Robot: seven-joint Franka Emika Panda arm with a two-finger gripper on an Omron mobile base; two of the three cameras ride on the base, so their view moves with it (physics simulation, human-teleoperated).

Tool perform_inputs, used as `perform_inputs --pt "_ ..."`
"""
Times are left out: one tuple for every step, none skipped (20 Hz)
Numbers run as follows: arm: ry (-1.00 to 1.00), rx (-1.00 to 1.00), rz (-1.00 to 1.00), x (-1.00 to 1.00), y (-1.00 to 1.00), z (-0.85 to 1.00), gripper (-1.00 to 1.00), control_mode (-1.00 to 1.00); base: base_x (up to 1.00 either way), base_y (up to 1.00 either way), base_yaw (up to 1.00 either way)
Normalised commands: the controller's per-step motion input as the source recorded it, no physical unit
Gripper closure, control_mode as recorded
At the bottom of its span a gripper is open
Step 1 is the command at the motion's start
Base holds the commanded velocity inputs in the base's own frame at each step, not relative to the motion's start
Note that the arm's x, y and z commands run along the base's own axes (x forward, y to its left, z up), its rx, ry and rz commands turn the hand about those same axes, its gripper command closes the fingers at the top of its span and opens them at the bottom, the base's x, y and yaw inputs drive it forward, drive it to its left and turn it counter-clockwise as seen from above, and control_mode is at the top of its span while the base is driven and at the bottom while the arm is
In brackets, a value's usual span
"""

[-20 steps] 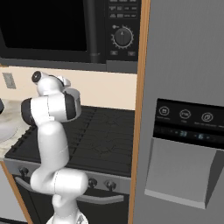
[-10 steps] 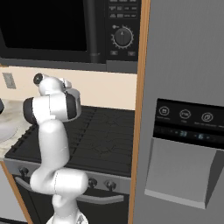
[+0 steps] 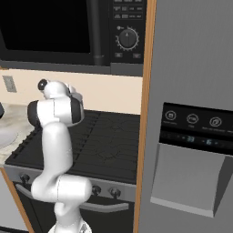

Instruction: Retrieve the frozen meat and place it in the pot on a burner. Then turn the burner on.

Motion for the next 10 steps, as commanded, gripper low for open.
perform_inputs --pt "0.0 0.0 0.0 0.17 0.04 -0.29 1.0 -1.0 0.0 0.0 0.0" --pt "0.0 0.0 0.0 0.19 0.04 -0.26 1.0 -1.0 0.0 0.0 0.0" --pt "0.0 0.0 0.0 0.19 0.04 -0.25 1.0 -1.0 0.0 0.0 0.0" --pt "0.0 0.0 0.0 0.21 0.04 -0.24 1.0 -1.0 0.0 0.0 0.0" --pt "0.0 0.0 0.0 0.21 0.05 -0.21 1.0 -1.0 0.0 0.0 0.0" --pt "0.0 0.0 0.0 0.22 0.05 -0.2 1.0 -1.0 0.0 0.0 0.0" --pt "0.0 0.0 0.0 0.22 0.05 -0.19 1.0 -1.0 0.0 0.0 0.0" --pt "0.0 0.0 0.0 0.21 0.06 -0.16 1.0 -1.0 0.0 0.0 0.0" --pt "0.0 0.0 0.0 0.15 0.06 -0.16 1.0 -1.0 0.0 0.0 0.0" --pt "0.0 0.0 0.0 0.11 0.04 -0.14 1.0 -1.0 0.0 0.0 0.0"
